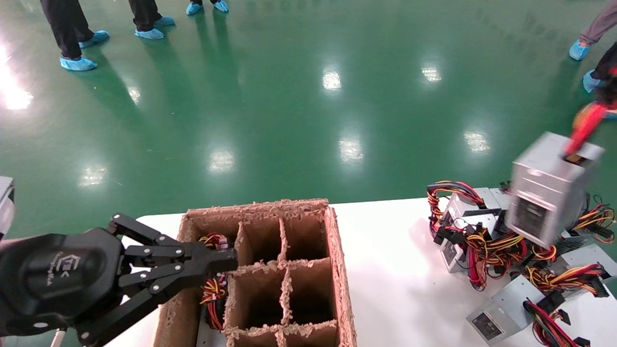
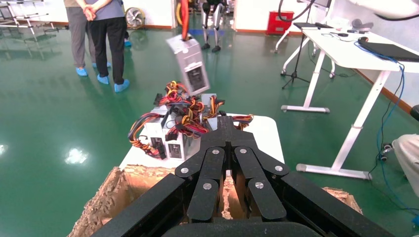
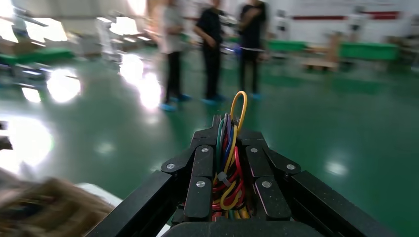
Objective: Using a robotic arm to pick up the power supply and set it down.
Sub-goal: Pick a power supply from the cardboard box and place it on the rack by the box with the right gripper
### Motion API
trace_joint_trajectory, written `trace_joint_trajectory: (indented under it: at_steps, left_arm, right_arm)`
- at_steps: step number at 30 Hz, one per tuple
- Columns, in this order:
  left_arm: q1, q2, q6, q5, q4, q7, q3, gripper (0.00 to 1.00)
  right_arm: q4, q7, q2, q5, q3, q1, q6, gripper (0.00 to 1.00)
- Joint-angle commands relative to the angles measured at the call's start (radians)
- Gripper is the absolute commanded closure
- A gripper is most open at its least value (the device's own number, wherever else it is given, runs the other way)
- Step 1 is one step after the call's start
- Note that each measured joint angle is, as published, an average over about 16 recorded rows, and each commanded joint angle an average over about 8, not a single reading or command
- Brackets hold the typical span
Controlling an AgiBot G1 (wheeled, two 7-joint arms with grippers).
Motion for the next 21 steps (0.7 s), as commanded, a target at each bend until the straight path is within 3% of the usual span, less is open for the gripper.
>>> trace_joint_trajectory:
  at_steps: [1,8,13,17,21]
  left_arm:
    - [0.0,0.0,0.0,0.0,0.0,0.0,0.0,1.0]
    - [0.0,0.0,0.0,0.0,0.0,0.0,0.0,1.0]
    - [0.0,0.0,0.0,0.0,0.0,0.0,0.0,1.0]
    - [0.0,0.0,0.0,0.0,0.0,0.0,0.0,1.0]
    - [0.0,0.0,0.0,0.0,0.0,0.0,0.0,1.0]
  right_arm:
    - [-0.039,-0.014,0.019,-0.011,0.085,-0.081,0.006,1.0]
    - [-0.025,0.017,-0.092,-0.104,0.501,-0.366,-0.083,1.0]
    - [0.069,0.1,-0.202,-0.202,0.767,-0.568,-0.079,1.0]
    - [0.117,0.174,-0.259,-0.273,0.903,-0.698,-0.062,1.0]
    - [0.124,0.211,-0.284,-0.312,0.966,-0.771,-0.069,1.0]
